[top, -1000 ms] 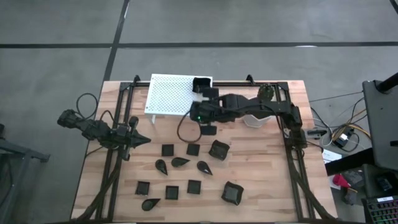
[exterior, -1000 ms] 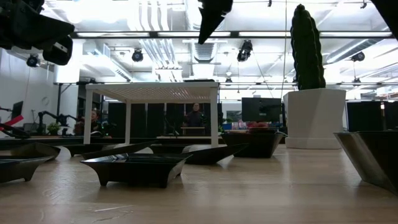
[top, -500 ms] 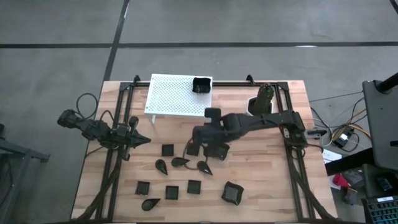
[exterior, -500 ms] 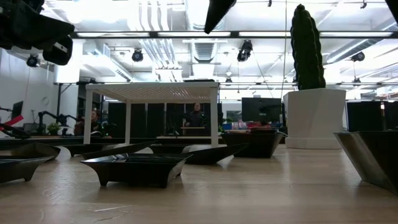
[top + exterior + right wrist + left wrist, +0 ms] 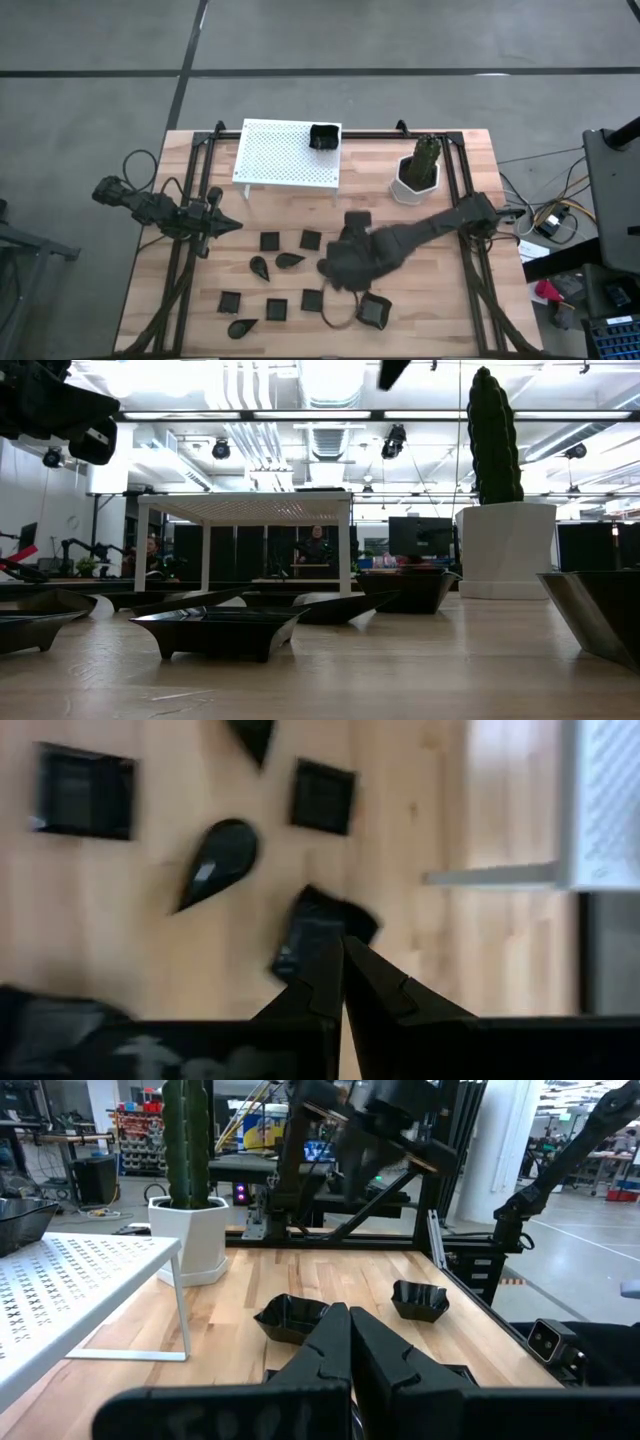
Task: Pick & Place Mini shaped plates
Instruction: Stack the distorted square plate on top of the other distorted square plates on the shelf
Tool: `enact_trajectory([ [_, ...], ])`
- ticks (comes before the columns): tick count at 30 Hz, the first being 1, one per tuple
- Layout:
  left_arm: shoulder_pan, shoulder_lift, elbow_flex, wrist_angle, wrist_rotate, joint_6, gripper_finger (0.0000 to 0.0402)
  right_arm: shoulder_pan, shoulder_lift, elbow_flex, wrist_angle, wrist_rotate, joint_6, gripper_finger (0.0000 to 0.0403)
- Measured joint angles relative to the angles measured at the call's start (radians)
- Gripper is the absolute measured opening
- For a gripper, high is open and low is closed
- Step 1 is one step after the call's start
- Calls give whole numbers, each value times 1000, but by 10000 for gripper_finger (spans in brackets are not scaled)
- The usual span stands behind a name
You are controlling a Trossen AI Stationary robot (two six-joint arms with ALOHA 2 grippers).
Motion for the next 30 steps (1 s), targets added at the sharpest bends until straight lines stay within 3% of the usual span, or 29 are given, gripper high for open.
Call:
enact_trajectory([
  [17,0,0,0,0,0,0,0,199,0,-48,-26,4,396,8],
  [24,0,0,0,0,0,0,0,227,0,-113,-25,-122,568,8],
  [30,0,0,0,0,0,0,0,236,0,-168,2,-209,608,8],
])
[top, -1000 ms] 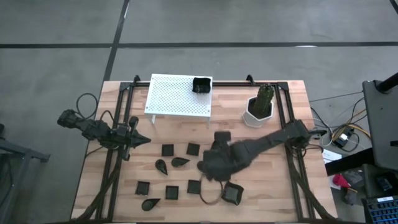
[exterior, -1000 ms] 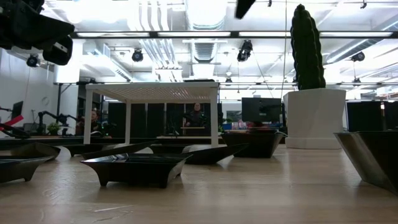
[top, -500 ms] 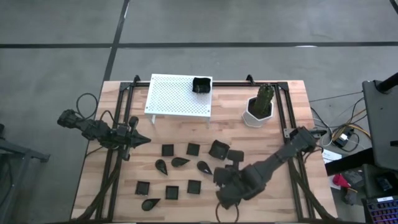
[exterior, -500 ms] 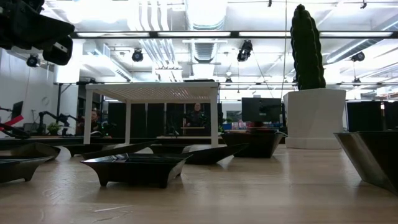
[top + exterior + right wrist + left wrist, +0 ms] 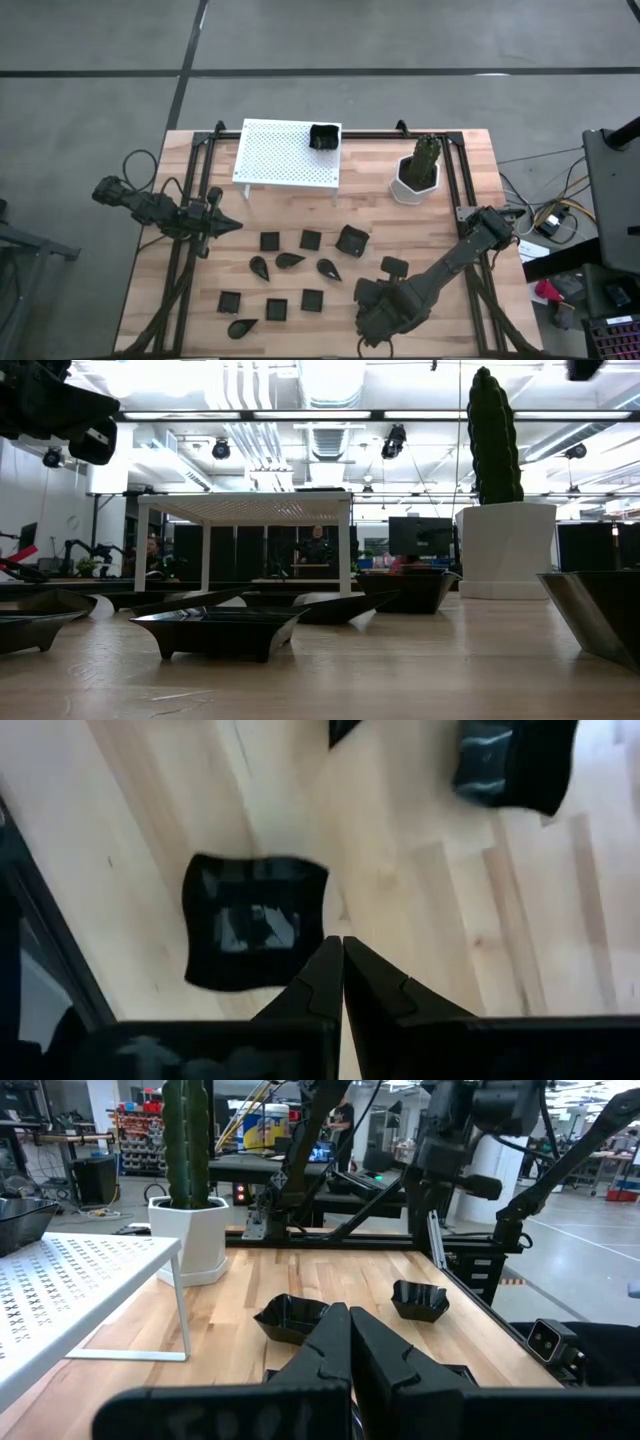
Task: Pick & Place Mini shaped plates
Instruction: Stack the distorted square plate on top of the other distorted square plates on the shelf
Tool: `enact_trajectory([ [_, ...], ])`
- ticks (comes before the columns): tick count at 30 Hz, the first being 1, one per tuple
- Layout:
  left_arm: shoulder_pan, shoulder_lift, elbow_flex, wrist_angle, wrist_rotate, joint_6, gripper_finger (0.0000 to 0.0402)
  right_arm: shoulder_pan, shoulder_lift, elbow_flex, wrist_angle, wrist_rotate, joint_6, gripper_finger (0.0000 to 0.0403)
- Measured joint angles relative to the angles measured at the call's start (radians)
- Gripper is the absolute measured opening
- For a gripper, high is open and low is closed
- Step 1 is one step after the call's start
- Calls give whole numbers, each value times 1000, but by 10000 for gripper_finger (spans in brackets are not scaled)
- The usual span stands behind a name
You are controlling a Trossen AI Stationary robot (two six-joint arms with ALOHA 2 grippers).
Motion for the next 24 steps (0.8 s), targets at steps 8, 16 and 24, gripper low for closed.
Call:
enact_trajectory([
  [8,0,0,0,0,0,0,0,2,0,-59,141,-93,-17,8],
  [16,0,0,0,0,0,0,0,7,0,-83,168,-100,-9,8],
  [24,0,0,0,0,0,0,0,13,0,-112,400,-104,-12,8],
])
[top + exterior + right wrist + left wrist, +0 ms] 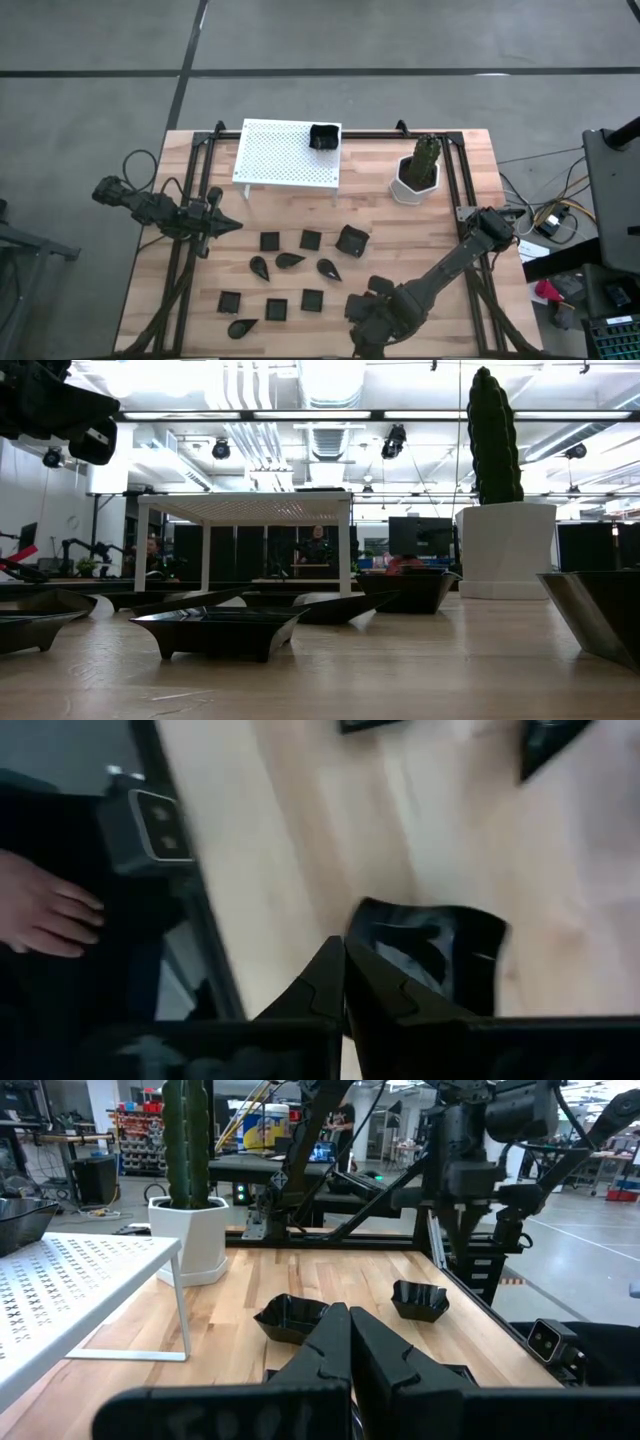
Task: Pick & Place Mini shaped plates
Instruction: Stack the distorted square plate on top of the other distorted square plates on the shelf
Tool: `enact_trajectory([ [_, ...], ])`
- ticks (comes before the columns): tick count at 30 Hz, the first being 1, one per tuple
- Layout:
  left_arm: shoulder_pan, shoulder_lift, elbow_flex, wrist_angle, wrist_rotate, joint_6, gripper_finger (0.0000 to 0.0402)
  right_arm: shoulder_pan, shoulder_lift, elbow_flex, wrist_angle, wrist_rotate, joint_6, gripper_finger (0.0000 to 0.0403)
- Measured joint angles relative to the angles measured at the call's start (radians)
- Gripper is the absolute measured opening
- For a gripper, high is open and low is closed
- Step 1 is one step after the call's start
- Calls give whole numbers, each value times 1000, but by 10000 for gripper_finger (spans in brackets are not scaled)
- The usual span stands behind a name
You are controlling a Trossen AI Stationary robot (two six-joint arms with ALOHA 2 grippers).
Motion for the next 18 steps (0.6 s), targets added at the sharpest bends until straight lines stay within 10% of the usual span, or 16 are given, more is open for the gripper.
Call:
enact_trajectory([
  [18,0,0,0,0,0,0,0,49,16,-138,132,8,116,103],
])
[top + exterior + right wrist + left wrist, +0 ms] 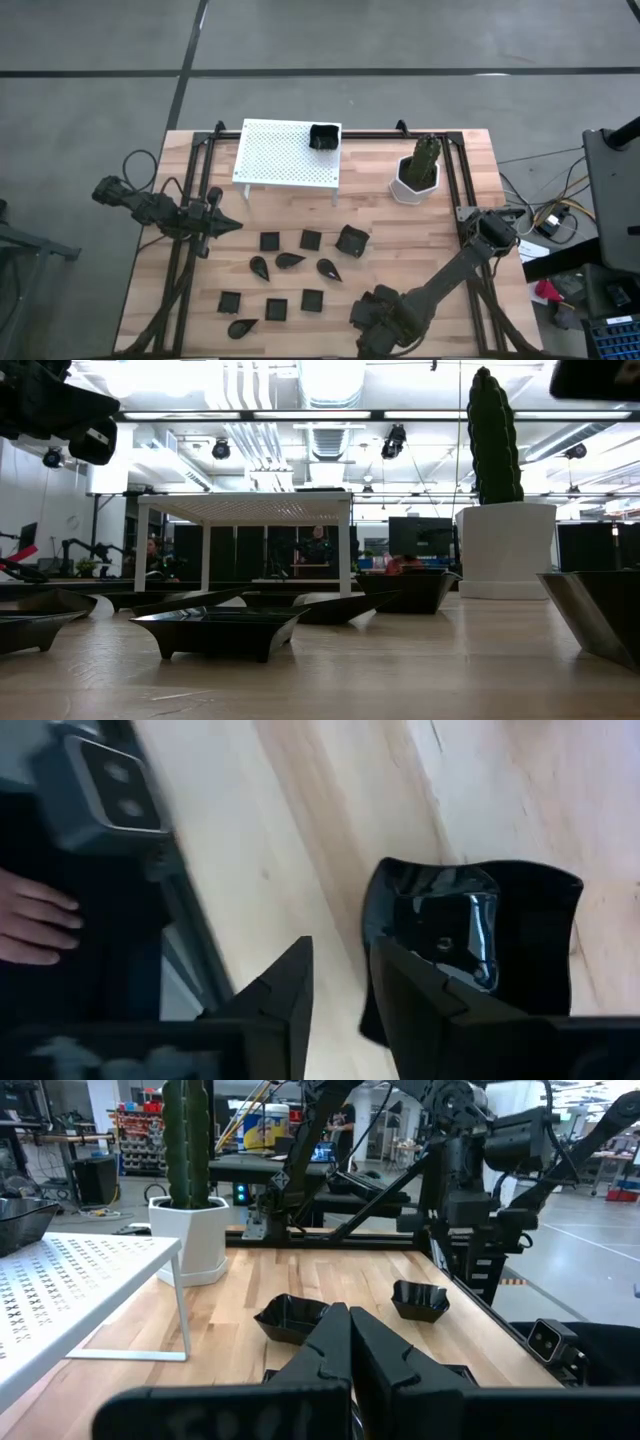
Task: Pick & Place Mini shaped plates
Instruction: Stack the distorted square plate on top of the other distorted square plates on the shelf
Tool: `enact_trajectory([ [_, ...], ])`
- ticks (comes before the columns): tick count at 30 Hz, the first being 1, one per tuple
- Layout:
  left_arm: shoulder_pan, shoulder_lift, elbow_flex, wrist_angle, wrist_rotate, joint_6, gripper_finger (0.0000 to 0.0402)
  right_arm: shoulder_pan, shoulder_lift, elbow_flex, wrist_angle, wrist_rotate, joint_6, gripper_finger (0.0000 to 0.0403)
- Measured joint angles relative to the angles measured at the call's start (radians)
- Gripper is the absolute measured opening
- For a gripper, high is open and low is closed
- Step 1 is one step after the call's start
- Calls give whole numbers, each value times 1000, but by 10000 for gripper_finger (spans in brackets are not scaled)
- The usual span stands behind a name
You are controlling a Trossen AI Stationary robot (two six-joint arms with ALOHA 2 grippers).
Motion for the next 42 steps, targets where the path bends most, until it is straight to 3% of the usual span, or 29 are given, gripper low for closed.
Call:
enact_trajectory([
  [9,0,0,0,0,0,0,0,20,42,-10,-2,0,-7,126],
  [23,0,0,0,0,0,0,0,29,71,-31,-7,7,2,125],
  [34,0,0,0,0,0,0,0,28,79,-48,-6,26,14,91],
  [42,0,1,0,0,0,0,0,28,79,-48,-9,29,3,25],
])
